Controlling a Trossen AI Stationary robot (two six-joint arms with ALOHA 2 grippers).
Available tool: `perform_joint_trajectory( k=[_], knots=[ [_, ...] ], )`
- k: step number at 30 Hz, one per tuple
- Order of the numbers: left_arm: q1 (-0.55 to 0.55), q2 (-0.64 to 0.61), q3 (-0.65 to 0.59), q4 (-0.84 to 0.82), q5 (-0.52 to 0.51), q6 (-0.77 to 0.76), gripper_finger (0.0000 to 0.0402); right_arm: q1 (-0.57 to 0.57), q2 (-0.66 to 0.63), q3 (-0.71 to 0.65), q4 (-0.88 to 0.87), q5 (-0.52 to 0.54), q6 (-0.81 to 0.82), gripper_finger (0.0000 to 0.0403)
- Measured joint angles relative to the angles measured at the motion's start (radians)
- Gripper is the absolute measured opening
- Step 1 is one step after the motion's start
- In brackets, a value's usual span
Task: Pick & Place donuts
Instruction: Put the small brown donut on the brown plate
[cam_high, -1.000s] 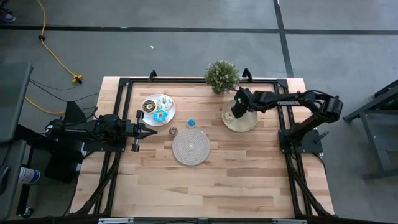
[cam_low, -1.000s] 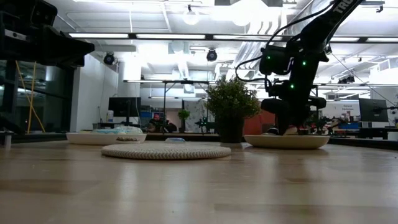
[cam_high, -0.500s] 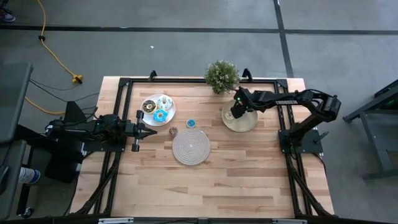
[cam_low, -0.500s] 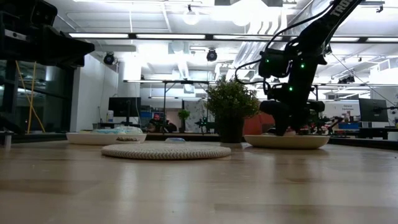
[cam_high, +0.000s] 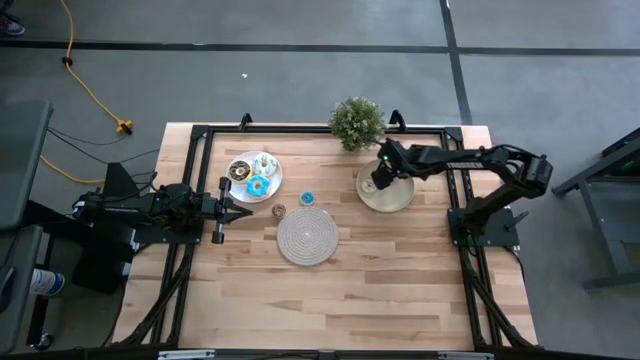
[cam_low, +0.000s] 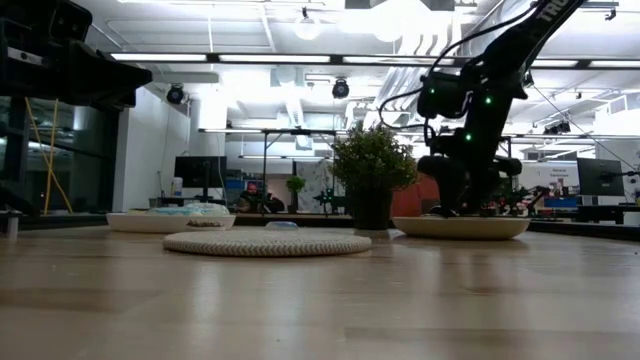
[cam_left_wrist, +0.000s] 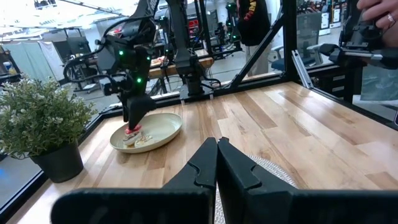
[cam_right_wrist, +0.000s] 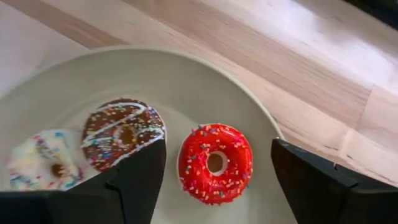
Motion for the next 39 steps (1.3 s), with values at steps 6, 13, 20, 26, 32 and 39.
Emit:
perform_joint_trajectory(
  k=[6, 13, 20, 26, 32, 39],
  knots=[
    [0.000, 0.000, 0.000, 0.000, 0.000, 0.000, 0.0000, 0.022, -0.088, 0.000, -0.068, -0.073, -0.016, 0.0283],
    [0.000, 0.000, 0.000, 0.000, 0.000, 0.000, 0.0000, 0.110, -0.187, 0.000, -0.118, -0.245, -0.065, 0.0283],
    [0.000, 0.000, 0.000, 0.000, 0.000, 0.000, 0.0000, 0.245, -0.219, 0.000, -0.097, -0.375, -0.202, 0.0280],
    [0.000, 0.000, 0.000, 0.000, 0.000, 0.000, 0.0000, 0.351, -0.208, 0.000, -0.033, -0.385, -0.397, 0.0280],
    [0.000, 0.000, 0.000, 0.000, 0.000, 0.000, 0.0000, 0.413, -0.185, 0.023, -0.016, -0.341, -0.522, 0.0280],
    [0.000, 0.000, 0.000, -0.001, 0.000, 0.000, 0.0000, 0.421, -0.064, 0.169, -0.063, -0.344, -0.499, 0.0280]
  ],
)
